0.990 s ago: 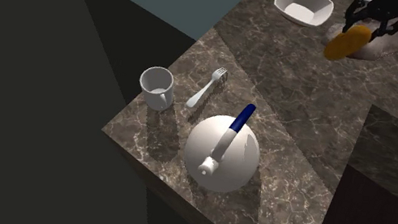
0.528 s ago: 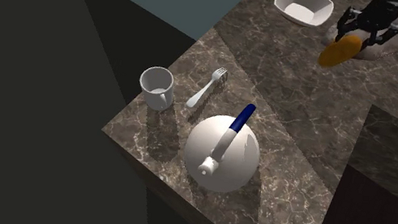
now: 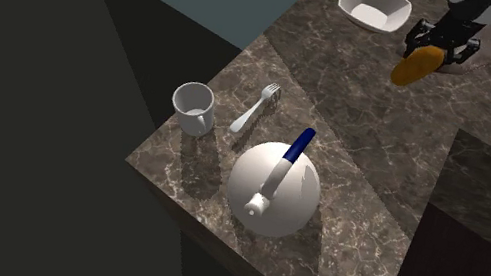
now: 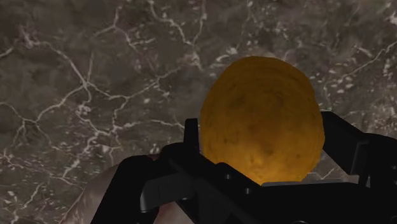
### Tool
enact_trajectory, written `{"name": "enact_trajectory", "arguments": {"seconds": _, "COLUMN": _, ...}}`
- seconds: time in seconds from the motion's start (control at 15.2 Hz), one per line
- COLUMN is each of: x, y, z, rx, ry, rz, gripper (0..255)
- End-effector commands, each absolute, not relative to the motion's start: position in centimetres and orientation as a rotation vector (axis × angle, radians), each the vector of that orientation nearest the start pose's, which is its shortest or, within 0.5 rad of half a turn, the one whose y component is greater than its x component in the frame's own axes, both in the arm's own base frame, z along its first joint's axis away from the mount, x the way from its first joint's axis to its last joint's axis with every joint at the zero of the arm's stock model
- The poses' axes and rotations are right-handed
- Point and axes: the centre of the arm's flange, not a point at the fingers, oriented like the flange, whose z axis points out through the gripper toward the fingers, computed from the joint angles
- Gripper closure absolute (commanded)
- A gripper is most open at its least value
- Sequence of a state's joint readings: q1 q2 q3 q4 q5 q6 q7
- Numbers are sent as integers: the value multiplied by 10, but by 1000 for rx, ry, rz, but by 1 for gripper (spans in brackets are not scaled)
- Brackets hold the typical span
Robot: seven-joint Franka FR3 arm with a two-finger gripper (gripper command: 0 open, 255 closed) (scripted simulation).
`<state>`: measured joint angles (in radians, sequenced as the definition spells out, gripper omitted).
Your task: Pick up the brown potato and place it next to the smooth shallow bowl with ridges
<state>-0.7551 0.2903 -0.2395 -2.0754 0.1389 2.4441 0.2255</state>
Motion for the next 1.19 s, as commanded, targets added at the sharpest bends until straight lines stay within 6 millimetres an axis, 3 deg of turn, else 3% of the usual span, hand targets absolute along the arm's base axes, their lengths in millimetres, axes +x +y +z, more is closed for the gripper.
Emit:
{"name": "enact_trajectory", "arguments": {"seconds": 0.0, "x": 324, "y": -494, "z": 282, "rx": -2492, "ry": 1919, "rz": -119, "gripper": 255}}
{"name": "enact_trajectory", "arguments": {"seconds": 0.2, "x": 324, "y": -494, "z": 268, "rx": -2492, "ry": 1919, "rz": -119, "gripper": 255}}
{"name": "enact_trajectory", "arguments": {"seconds": 0.66, "x": 324, "y": -494, "z": 268, "rx": -2492, "ry": 1919, "rz": -119, "gripper": 255}}
{"name": "enact_trajectory", "arguments": {"seconds": 0.73, "x": 326, "y": -494, "z": 267, "rx": -2492, "ry": 1919, "rz": -120, "gripper": 0}}
{"name": "enact_trajectory", "arguments": {"seconds": 1.06, "x": 324, "y": -494, "z": 268, "rx": -2492, "ry": 1919, "rz": -119, "gripper": 0}}
{"name": "enact_trajectory", "arguments": {"seconds": 1.12, "x": 323, "y": -493, "z": 281, "rx": -2492, "ry": 1919, "rz": -119, "gripper": 0}}
